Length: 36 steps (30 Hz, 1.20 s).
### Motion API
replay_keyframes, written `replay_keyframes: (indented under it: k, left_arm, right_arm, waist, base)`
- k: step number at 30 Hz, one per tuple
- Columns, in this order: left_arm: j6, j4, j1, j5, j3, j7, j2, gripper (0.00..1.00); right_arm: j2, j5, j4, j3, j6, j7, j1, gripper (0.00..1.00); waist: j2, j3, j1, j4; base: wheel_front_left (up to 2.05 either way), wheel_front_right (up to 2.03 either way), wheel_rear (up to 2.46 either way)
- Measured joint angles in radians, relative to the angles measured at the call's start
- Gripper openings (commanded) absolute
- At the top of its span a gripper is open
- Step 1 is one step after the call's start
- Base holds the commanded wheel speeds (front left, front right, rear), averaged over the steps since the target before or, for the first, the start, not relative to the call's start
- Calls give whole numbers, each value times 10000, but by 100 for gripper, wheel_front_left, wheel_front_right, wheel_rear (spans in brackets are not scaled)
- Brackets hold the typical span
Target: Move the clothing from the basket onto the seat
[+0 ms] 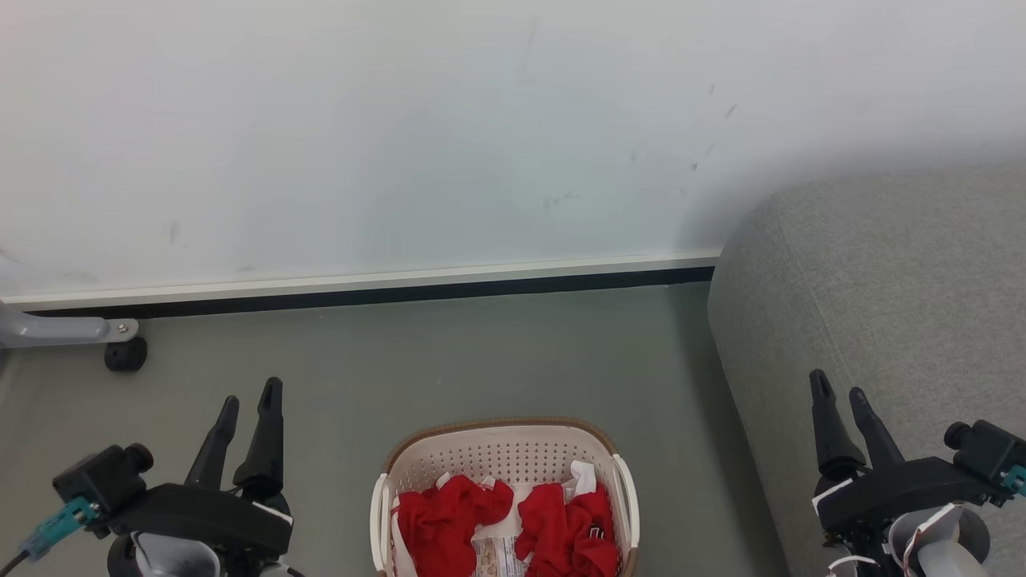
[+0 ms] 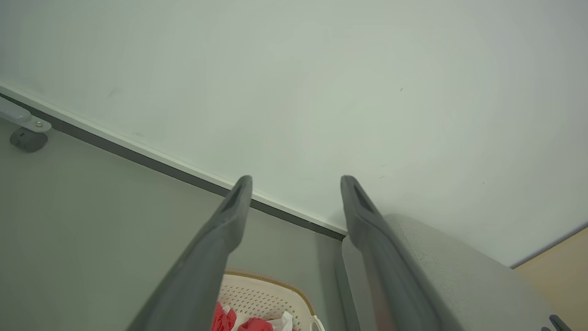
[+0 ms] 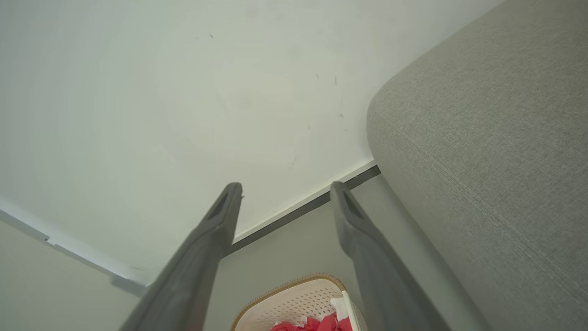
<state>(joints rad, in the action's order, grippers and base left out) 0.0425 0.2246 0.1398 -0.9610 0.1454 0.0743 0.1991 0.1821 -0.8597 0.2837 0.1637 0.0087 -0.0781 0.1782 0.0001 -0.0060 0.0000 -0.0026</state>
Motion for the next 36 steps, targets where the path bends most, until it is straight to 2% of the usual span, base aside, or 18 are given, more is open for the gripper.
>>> replay_keyframes:
  k: [16,36]
  left_arm:
    - [-780,176,40,2309,616,355,347,100]
    - [-1360,219,55,4658,1001,694,663,100]
  right_arm:
    - [205,2449,343,986,-466,-470,187,100]
    - [364,5045,631,2094,-978,-1099,393,100]
  waist:
    - [0,-81,0,-29]
    - [-1,-57,0,-125]
  base:
    - [0,0,0]
    - [0,0,0]
